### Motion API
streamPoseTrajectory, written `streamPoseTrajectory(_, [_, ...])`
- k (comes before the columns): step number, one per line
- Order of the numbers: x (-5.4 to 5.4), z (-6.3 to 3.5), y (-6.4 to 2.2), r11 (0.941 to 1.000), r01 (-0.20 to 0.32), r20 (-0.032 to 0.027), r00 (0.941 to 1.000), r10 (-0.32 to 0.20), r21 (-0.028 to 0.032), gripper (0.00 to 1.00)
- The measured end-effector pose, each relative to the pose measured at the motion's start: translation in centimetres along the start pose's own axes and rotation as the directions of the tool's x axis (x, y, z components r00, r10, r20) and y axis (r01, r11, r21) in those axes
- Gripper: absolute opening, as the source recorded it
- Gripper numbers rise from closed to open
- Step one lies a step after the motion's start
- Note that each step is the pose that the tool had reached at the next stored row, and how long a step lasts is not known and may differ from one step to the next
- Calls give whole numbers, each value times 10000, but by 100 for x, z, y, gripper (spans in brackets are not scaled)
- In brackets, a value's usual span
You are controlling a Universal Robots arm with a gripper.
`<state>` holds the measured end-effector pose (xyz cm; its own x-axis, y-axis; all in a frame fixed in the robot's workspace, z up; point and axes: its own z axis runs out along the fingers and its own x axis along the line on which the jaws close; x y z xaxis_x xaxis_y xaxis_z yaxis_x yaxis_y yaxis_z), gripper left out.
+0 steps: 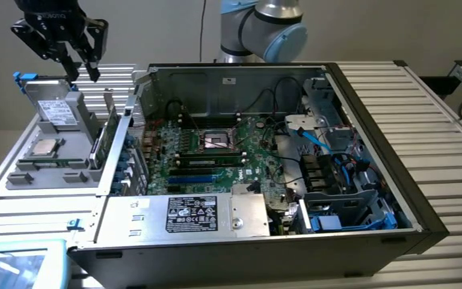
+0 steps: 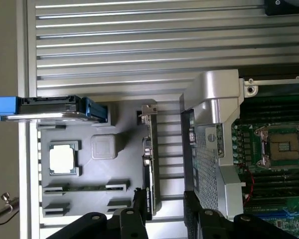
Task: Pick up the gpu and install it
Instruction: 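Reach for the gpu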
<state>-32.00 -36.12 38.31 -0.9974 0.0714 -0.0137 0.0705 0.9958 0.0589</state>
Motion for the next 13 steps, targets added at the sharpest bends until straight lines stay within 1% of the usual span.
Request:
streamPoseTrajectory(3, [50,3,0,10000,0,-1,10000,0,-3,44])
streamPoseTrajectory(7, [193,13,2,10000,0,-2,10000,0,-4,44])
streamPoseTrajectory(11, [202,14,1,10000,1,-9,10000,-1,-3,44])
streamPoseTrajectory(13, [202,13,-15,10000,-1,-19,10000,1,-2,44])
